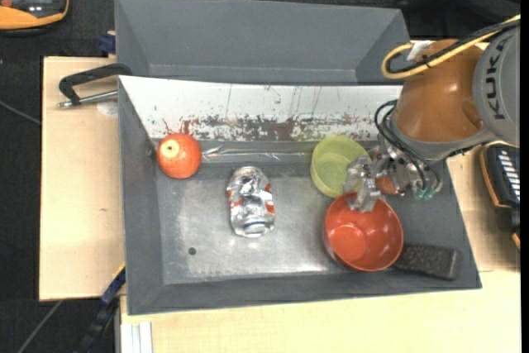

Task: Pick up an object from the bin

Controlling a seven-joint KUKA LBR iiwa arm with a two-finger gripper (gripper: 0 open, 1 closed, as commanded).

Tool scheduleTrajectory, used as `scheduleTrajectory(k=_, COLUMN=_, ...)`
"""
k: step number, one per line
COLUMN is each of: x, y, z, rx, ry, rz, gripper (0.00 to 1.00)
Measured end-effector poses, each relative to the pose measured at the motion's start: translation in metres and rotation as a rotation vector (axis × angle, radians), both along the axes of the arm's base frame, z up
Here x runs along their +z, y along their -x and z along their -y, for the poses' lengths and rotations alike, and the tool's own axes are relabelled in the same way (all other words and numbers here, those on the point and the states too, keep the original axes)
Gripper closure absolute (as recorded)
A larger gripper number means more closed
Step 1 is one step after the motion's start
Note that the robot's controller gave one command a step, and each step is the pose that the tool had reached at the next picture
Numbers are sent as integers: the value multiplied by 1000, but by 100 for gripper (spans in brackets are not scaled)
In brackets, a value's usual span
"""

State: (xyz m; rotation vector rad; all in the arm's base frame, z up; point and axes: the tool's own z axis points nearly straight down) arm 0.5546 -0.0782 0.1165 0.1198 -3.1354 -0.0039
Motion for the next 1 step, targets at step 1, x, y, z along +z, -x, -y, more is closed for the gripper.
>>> scheduleTrajectory(k=1, x=92, y=5, z=8, rx=21, ry=2, rz=13, gripper=100)
